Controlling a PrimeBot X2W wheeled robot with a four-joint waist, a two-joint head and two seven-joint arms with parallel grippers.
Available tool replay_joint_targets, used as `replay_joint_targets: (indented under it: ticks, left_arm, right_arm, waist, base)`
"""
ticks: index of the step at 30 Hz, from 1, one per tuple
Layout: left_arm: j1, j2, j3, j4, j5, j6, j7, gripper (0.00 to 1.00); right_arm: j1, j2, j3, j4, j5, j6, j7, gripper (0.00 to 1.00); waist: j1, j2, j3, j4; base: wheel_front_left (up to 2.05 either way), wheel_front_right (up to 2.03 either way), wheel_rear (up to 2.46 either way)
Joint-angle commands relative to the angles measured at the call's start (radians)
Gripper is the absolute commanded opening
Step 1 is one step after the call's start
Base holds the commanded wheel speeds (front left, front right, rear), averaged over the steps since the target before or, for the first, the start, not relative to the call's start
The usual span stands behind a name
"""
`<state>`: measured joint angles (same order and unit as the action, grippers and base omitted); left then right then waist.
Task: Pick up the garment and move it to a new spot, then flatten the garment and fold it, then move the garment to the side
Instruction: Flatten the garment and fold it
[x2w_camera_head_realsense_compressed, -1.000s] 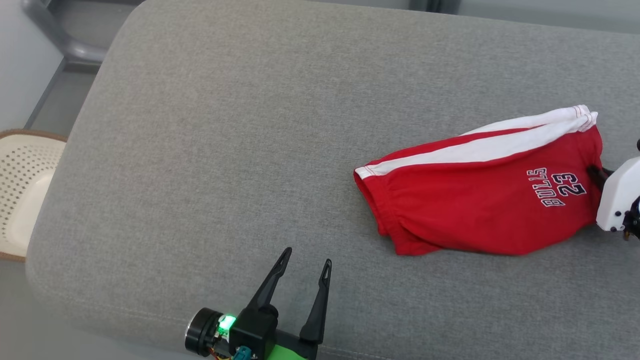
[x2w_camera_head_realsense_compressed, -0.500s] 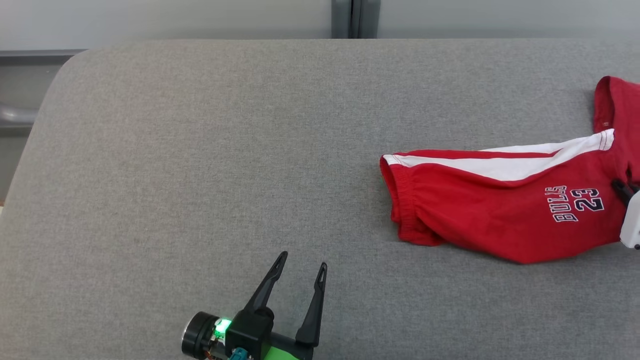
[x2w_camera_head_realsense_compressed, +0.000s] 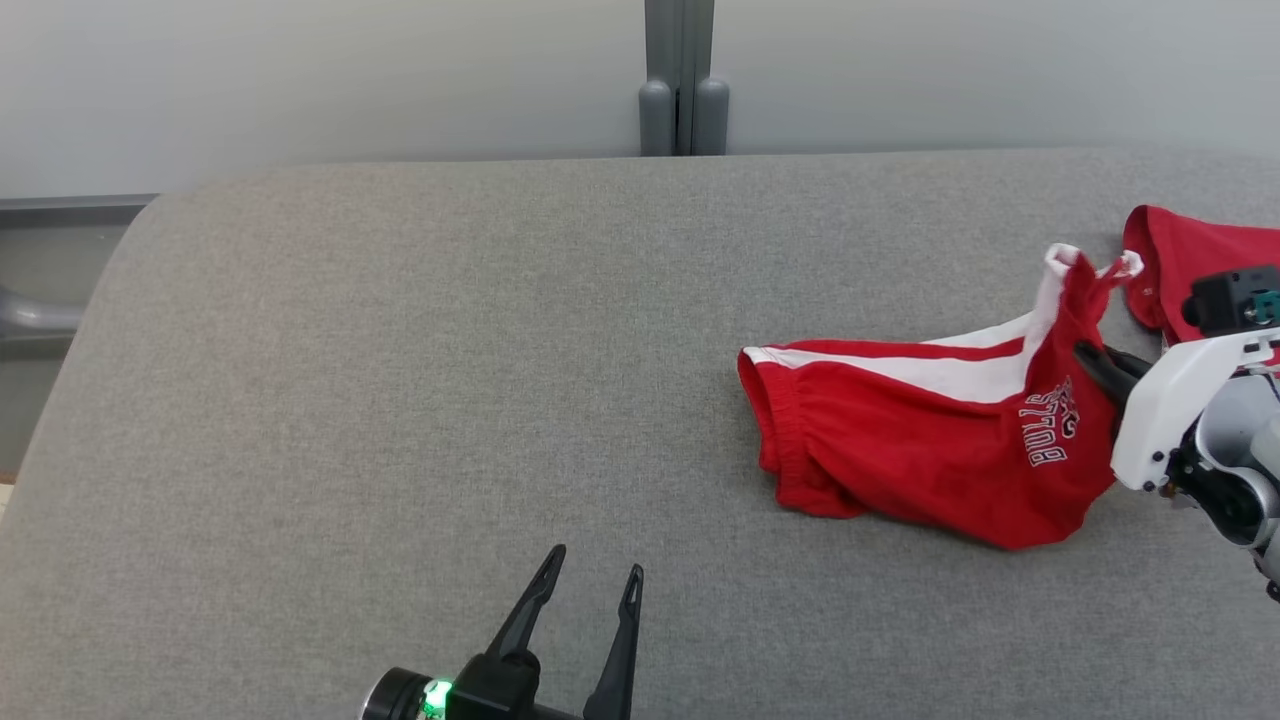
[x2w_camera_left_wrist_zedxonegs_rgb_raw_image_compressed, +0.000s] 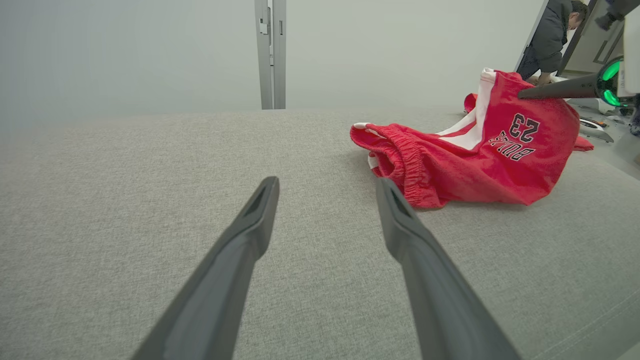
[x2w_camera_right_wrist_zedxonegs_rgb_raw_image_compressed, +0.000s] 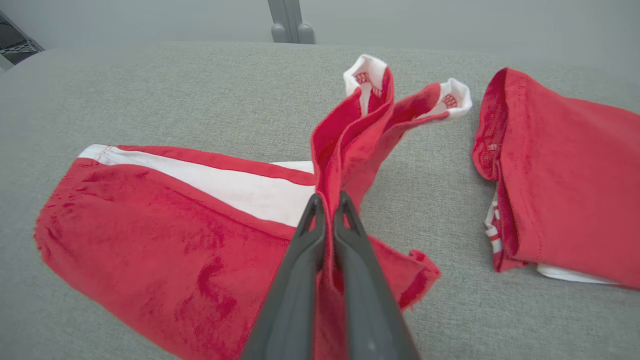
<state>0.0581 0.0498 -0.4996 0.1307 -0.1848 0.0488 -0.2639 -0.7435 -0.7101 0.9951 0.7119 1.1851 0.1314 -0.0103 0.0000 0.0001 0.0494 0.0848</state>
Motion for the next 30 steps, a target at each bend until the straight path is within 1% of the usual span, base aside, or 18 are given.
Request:
replay_joint_targets:
  ticks: [1, 6, 10, 17, 22, 23, 24, 25, 26, 28, 30]
  left_arm:
    - [0.015, 0.002, 0.002, -0.004, -0.008, 0.004, 0.000, 1.00]
    - [0.033, 0.002, 0.002, -0.007, -0.009, 0.004, 0.000, 1.00]
    - [0.041, 0.002, 0.000, -0.008, -0.012, 0.003, 0.000, 1.00]
    - [0.046, 0.002, -0.008, -0.006, -0.014, -0.002, 0.000, 1.00]
    - [0.034, 0.002, -0.016, -0.003, -0.018, -0.003, 0.000, 1.00]
    - [0.032, 0.002, -0.018, -0.002, -0.019, -0.002, 0.000, 1.00]
    - [0.031, 0.002, -0.019, -0.001, -0.021, 0.000, 0.000, 1.00]
    - [0.030, 0.002, -0.020, 0.000, -0.024, 0.002, 0.000, 1.00]
    - [0.030, 0.002, -0.021, 0.000, -0.025, 0.003, 0.000, 1.00]
    - [0.031, 0.002, -0.021, 0.002, -0.029, 0.005, 0.000, 1.00]
    - [0.036, 0.002, -0.019, 0.004, -0.031, 0.008, 0.000, 1.00]
  right_arm:
    - [-0.006, 0.010, 0.003, -0.011, 0.007, -0.001, 0.002, 0.00]
    - [-0.012, 0.065, 0.007, -0.043, 0.014, -0.001, 0.013, 0.00]
    - [-0.010, 0.123, 0.004, -0.051, 0.026, -0.001, 0.014, 0.00]
    - [-0.002, 0.227, -0.003, -0.031, 0.046, -0.001, -0.001, 0.00]
    - [-0.001, 0.280, 0.005, -0.009, 0.055, -0.001, 0.006, 0.00]
    - [0.001, 0.289, 0.007, -0.004, 0.055, -0.001, 0.007, 0.05]
    - [0.003, 0.298, 0.010, -0.002, 0.059, -0.001, 0.010, 0.25]
    - [0.008, 0.308, 0.010, -0.005, 0.068, -0.001, 0.011, 0.49]
    - [0.010, 0.312, 0.008, -0.008, 0.073, -0.001, 0.008, 1.00]
    - [0.017, 0.317, -0.003, -0.025, 0.092, -0.001, -0.008, 1.00]
    - [0.022, 0.309, -0.011, -0.044, 0.099, -0.001, -0.031, 1.00]
  waist:
    - [0.0000, -0.0001, -0.034, 0.006]
    - [0.0000, -0.0001, -0.063, 0.025]
    - [0.0000, -0.0001, -0.074, 0.041]
    - [0.0000, -0.0001, -0.075, 0.075]
    - [0.0000, -0.0001, -0.065, 0.101]
    - [0.0000, -0.0001, -0.064, 0.105]
    - [0.0000, -0.0001, -0.063, 0.107]
    - [0.0000, -0.0001, -0.062, 0.109]
    - [0.0000, -0.0001, -0.062, 0.110]
    - [0.0000, -0.0001, -0.063, 0.110]
    - [0.0000, -0.0001, -0.069, 0.103]
  base:
    - [0.00, 0.00, 0.00]
    - [0.00, 0.00, 0.00]
    - [0.00, 0.00, 0.00]
    - [0.00, 0.00, 0.00]
    - [0.00, 0.00, 0.00]
    - [0.00, 0.00, 0.00]
    - [0.00, 0.00, 0.00]
    - [0.00, 0.00, 0.00]
    - [0.00, 0.00, 0.00]
    - [0.00, 0.00, 0.00]
    - [0.00, 0.00, 0.00]
